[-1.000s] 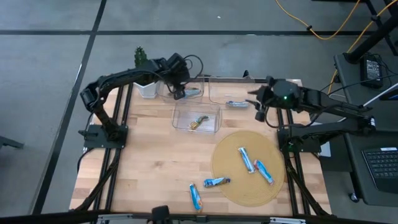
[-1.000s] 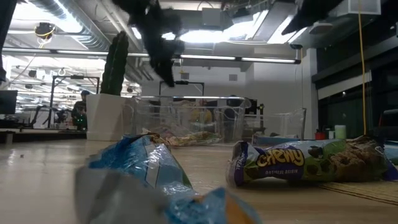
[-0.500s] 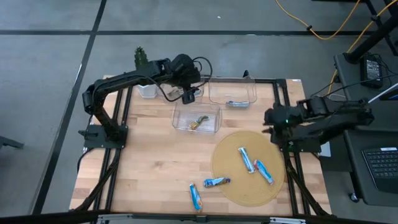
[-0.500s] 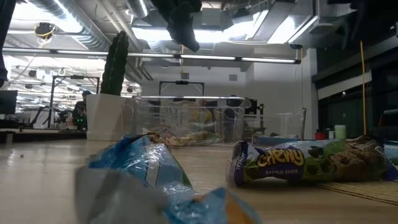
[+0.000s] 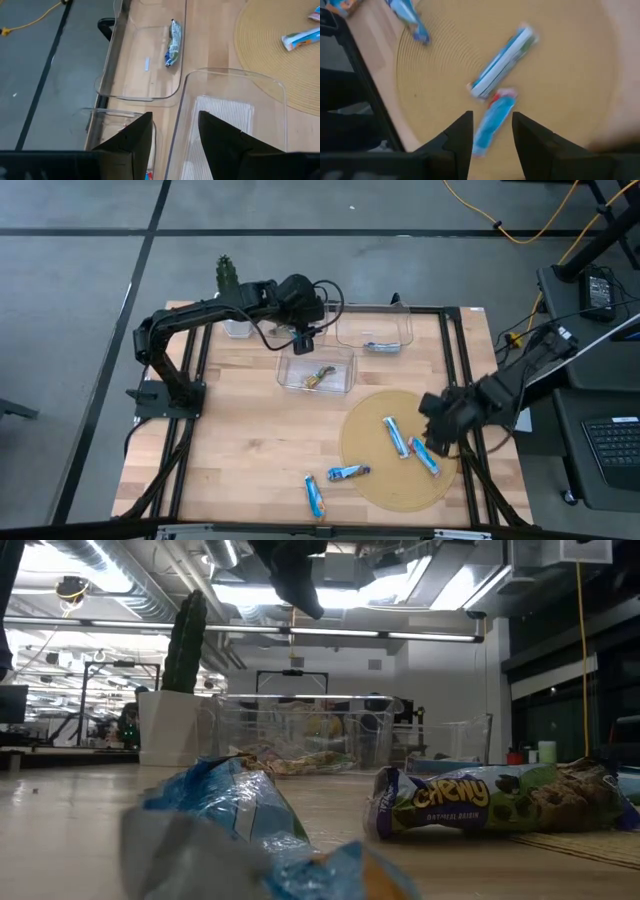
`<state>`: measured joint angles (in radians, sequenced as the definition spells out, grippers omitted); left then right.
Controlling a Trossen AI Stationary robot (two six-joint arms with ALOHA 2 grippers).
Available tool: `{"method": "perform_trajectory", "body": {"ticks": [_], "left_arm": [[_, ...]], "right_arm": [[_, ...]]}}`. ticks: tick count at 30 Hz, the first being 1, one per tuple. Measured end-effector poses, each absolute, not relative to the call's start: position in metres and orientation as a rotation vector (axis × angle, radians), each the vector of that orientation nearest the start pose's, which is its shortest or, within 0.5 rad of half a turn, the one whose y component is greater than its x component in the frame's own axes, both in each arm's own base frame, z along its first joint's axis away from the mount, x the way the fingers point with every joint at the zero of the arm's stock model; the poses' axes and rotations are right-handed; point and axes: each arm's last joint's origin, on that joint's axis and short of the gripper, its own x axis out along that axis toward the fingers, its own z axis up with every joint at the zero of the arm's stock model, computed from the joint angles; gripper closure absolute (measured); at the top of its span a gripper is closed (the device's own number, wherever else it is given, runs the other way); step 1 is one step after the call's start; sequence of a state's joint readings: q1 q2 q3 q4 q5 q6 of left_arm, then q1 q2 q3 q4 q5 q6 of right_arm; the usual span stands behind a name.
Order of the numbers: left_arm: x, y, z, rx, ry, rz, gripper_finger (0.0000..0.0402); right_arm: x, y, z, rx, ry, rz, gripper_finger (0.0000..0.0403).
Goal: Pick and place Granola Bars by type
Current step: Put the red granola bar into the top left transparent bin
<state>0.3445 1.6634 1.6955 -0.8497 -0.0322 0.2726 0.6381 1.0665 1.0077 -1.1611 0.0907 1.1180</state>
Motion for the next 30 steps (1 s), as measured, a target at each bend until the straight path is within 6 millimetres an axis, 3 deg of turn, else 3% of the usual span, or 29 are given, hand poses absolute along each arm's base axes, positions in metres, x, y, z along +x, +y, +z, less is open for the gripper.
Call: {"method": "perform_trajectory", "body": {"ticks": [4,10,18,23,26,30], "left_arm": [[0.334,0.119,0.365,0.138,0.838,0.238,0.0253],[0.336,0.120,0.367,0.168,0.803,0.203,0.0258],[0.339,0.119,0.369,0.153,0.758,0.165,0.0258],[0.339,0.118,0.369,0.114,0.748,0.145,0.0258],[0.339,0.117,0.369,0.102,0.745,0.140,0.0258],[0.340,0.115,0.369,0.105,0.745,0.135,0.0258]], "right_arm": [[0.145,0.122,0.279,0.583,1.278,-0.248,0.0278],[0.147,0.136,0.268,0.620,1.340,-0.315,0.0270],[0.157,0.147,0.251,0.558,1.393,-0.374,0.0174],[0.158,0.150,0.216,0.541,1.493,-0.397,0.0104],[0.152,0.145,0.193,0.534,1.539,-0.443,0.0087],[0.153,0.139,0.181,0.577,1.516,-0.447,0.0083]]}}
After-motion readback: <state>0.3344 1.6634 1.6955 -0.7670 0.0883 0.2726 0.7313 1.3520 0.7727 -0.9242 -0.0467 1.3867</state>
